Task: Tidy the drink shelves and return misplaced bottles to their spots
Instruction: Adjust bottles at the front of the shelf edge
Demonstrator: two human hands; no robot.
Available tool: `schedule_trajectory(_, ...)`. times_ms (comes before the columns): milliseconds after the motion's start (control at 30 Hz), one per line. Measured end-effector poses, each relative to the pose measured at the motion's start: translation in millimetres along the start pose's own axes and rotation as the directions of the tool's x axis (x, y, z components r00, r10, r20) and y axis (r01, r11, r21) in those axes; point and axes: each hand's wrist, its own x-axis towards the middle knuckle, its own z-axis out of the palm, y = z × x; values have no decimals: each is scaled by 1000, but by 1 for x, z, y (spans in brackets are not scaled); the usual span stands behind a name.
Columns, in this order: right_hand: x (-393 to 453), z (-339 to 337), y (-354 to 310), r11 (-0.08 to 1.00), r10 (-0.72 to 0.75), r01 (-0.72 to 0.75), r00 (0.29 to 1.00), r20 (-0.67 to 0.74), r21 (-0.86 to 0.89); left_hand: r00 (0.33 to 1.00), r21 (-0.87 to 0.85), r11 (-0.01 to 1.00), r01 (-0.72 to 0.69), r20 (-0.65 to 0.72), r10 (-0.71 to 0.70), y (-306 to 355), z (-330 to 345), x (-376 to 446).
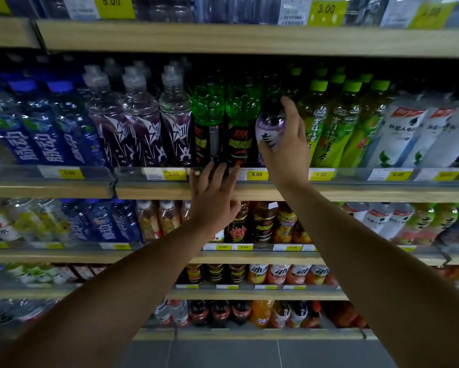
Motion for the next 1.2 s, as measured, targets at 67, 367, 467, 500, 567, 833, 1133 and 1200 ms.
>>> schedule_trajectory(67, -3, 2, -1, 999, -40, 40, 999, 13, -24, 1000, 9, 1000, -2, 12, 2, 0, -3, 0)
schedule_trajectory(367, 1, -32, -13, 971, -214, 218, 975, 57, -98, 998, 11, 1000, -1, 68, 0, 1, -12, 1)
schedule_trajectory(467, -1, -58, -20, 970, -227, 230, 973, 43, -83, 997, -2, 1000, 16, 75, -16, 5, -16, 2)
schedule_trajectory(500, -4, -68, -21, 970, -230, 233, 972, 40, -76, 996, -7, 1000, 26, 81, -25, 7, -18, 2)
schedule_trajectory(567, -11, -87, -16, 969, -233, 236, 971, 43, -74, 995, -11, 999, 41, 96, -39, 14, -20, 3)
schedule_trajectory(833, -39, -186, 49, 992, -77, 83, 995, 70, -90, 997, -27, 997, -74, 36, 75, 113, -22, 14)
schedule_trajectory(1133, -48, -329, 163, 994, 30, -27, 999, 30, -107, 991, -73, 989, -132, 14, 134, 287, -6, 43)
schedule_trajectory(1200, -46, -358, 189, 992, 48, -45, 999, 24, -116, 988, -62, 986, -153, 1, 153, 321, -2, 51)
